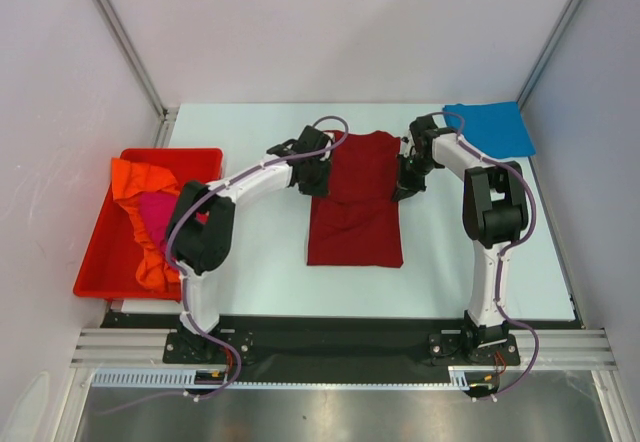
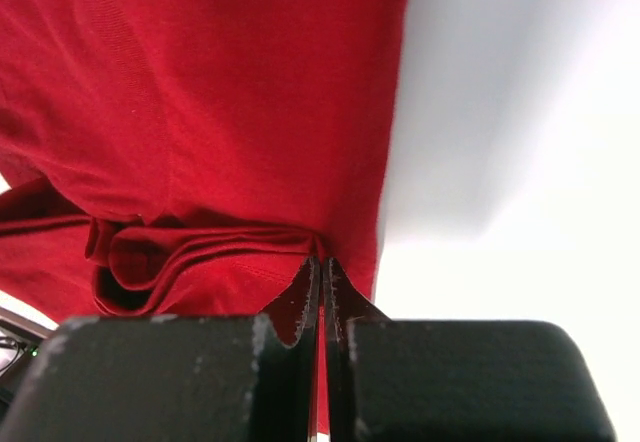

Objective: Fold and stack the t-shirts
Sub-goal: Fold the tshirt

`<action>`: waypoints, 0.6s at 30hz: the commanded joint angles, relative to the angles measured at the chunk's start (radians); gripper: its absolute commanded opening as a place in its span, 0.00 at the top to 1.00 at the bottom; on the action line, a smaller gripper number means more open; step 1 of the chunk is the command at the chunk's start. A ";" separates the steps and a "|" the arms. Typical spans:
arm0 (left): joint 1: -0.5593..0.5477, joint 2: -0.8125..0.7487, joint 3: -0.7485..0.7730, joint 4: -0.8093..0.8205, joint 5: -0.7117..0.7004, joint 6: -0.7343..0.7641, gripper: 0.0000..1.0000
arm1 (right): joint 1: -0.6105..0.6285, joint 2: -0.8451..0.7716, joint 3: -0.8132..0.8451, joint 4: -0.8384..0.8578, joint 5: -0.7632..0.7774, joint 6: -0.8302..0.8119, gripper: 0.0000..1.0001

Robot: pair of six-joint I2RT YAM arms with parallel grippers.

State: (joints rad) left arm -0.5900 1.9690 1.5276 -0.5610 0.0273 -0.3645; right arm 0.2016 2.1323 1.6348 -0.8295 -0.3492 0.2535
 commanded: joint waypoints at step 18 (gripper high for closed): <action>0.101 0.030 -0.031 0.122 0.071 0.036 1.00 | -0.008 0.006 0.068 -0.011 0.032 -0.002 0.99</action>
State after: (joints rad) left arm -0.4877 1.9831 1.4570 -0.4789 0.0628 -0.3561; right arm 0.1986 2.1349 1.6539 -0.8394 -0.3294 0.2535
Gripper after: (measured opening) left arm 0.008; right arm 0.013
